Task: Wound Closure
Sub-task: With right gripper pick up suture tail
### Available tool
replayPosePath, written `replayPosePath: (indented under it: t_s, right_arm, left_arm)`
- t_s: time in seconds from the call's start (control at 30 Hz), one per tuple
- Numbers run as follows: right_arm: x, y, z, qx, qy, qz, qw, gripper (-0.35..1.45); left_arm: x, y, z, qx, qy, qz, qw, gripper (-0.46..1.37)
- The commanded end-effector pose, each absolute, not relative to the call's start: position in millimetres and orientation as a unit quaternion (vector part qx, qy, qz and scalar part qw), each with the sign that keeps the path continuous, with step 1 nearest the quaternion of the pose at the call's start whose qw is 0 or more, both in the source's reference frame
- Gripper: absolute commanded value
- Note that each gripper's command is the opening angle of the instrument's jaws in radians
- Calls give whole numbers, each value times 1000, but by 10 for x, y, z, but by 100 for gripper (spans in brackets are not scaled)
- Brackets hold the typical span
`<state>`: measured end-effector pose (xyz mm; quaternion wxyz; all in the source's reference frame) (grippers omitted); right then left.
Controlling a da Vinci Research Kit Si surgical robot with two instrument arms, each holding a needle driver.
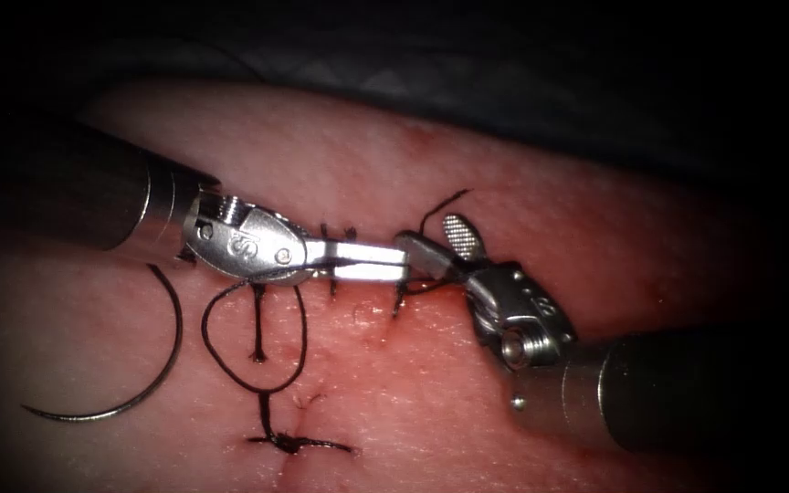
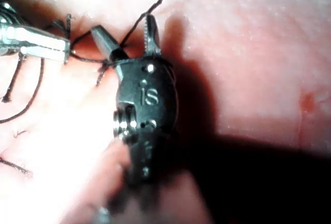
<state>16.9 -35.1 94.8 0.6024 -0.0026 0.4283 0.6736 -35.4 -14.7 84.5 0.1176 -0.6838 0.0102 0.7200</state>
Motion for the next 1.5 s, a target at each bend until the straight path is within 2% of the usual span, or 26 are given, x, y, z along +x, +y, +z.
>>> replayPosePath:
  t_s: [0.03, 0.93, 1.2, 1.27, 1.3, 1.37, 1.4, 1.43, 1.47, 1.5]
  right_arm:
    - [169, -350, 950, -3, 428, 674, 602, 88]
    - [151, -326, 992, -7, 409, 699, 587, 88]
    - [157, -323, 993, -6, 408, 699, 587, 82]
    - [159, -324, 993, -7, 409, 699, 586, 67]
    - [159, -324, 993, -7, 409, 699, 586, 65]
    - [159, -324, 992, -7, 410, 699, 586, 36]
    - [159, -324, 992, -8, 411, 699, 585, 16]
    - [159, -324, 992, -8, 411, 699, 585, 9]
    - [160, -324, 991, -8, 413, 699, 584, -18]
    - [160, -324, 991, -8, 413, 699, 584, -31]
  left_arm:
    - [-354, -147, 845, -684, 10, 720, 117, -35]
    - [-354, -147, 845, -684, 10, 720, 117, -35]
    - [-354, -147, 845, -684, 10, 720, 117, -35]
    - [-354, -147, 845, -684, 10, 720, 117, -35]
    - [-354, -147, 845, -684, 10, 720, 117, -35]
    - [-354, -147, 845, -684, 10, 720, 117, -35]
    - [-354, -147, 845, -684, 10, 720, 117, -35]
    - [-354, -147, 845, -684, 10, 720, 117, -35]
    - [-354, -147, 845, -684, 10, 720, 117, -35]
    - [-354, -147, 845, -684, 10, 720, 117, -35]
